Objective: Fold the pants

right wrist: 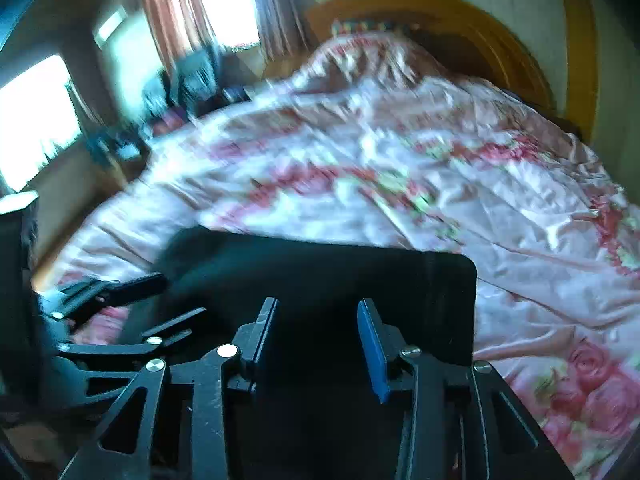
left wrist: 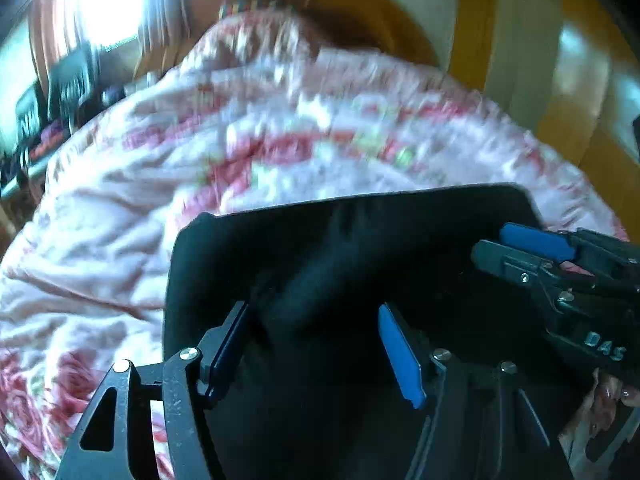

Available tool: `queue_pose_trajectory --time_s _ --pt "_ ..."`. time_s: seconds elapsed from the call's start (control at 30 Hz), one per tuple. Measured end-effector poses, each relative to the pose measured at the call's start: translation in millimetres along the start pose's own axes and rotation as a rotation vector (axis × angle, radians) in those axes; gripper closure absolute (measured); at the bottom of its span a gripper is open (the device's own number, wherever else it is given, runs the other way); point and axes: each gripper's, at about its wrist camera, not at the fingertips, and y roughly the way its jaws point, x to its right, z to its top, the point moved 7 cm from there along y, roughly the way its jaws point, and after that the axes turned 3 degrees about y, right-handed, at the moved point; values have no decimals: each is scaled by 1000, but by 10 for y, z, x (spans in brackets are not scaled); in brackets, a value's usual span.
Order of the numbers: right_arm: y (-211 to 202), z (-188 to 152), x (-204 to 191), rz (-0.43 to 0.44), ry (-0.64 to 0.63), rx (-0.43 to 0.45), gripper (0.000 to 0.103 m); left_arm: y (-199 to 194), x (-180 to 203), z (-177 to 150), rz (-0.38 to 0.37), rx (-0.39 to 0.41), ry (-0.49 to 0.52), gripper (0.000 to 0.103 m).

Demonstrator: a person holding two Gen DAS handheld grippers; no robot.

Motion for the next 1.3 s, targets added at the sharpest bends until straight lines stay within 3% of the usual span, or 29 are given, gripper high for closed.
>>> queue_pose_trajectory --time_s 0.07,0.17,0.37,0.5,0.63,0.97,1.3 --pt "258 -65 181 -46 28 -38 73 136 -18 18 -13 13 -10 29" --pt "345 -106 362 -24 119 -12 73 324 -7 14 -11 -16 -28 23" --pt "374 -131 413 -20 136 25 75 376 16 9 0 16 -11 21" --pt "217 -119 327 -14 115 49 74 274 3 -23 -9 51 -20 21" --pt "-56 -268 168 14 60 68 57 110 8 -106 11 74 -32 21" --pt "-464 -851 85 -25 29 132 56 -209 69 -424 31 80 -69 21" --pt "-535 -991 96 -33 28 117 55 -388 181 -743 41 103 -23 21"
